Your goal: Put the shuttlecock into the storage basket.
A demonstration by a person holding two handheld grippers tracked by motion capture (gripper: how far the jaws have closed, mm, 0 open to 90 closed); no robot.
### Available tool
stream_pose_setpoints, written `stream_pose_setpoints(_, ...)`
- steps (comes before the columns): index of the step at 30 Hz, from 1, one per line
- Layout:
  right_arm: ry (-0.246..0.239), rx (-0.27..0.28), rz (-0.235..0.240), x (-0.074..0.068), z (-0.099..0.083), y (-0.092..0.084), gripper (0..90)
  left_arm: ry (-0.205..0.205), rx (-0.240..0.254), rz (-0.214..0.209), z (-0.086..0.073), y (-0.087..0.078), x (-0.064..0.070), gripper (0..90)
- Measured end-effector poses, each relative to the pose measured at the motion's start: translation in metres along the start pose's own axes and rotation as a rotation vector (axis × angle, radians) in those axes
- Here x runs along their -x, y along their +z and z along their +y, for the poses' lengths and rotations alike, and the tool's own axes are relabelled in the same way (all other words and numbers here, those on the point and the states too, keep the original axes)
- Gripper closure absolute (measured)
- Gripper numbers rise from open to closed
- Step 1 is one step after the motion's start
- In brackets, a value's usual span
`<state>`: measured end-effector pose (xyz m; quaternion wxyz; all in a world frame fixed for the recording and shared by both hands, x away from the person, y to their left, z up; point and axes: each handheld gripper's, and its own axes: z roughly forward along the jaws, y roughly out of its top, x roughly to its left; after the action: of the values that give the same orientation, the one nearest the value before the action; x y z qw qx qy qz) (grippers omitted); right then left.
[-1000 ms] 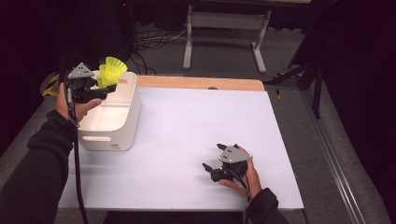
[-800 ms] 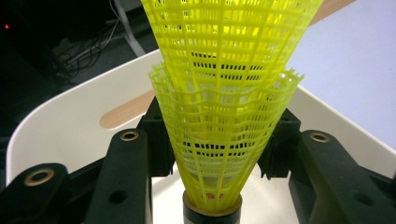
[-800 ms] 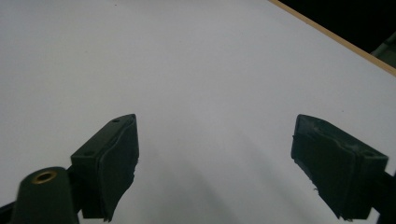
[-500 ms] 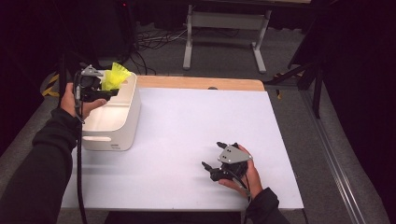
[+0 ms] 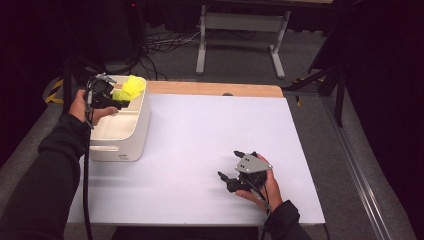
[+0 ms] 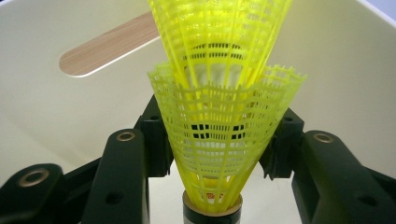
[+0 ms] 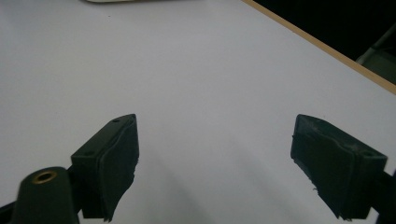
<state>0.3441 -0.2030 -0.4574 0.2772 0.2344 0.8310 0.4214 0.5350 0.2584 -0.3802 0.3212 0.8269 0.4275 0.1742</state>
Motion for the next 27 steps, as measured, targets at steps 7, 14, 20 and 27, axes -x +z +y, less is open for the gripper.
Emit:
stream_pose_setpoints(7,0.006,0.005,0.008,0.0,0.001,-0.001,16.3,0.016,-0.121,0.012,0.003,0.017,0.005,29.8)
stream_pose_setpoints(14,0.015,0.011,0.01,0.001,0.001,-0.002,16.3,0.03,-0.2,0.023,0.004,0.023,0.011,6.7)
stream_pose_setpoints(20,0.017,0.011,0.005,0.002,0.0,-0.003,16.3,0.082,-0.125,0.025,0.006,0.014,0.014,7.5)
stream_pose_setpoints(27,0.008,0.008,-0.003,0.001,0.0,-0.004,16.2,0.105,-0.011,0.039,0.007,-0.003,0.016,9.7)
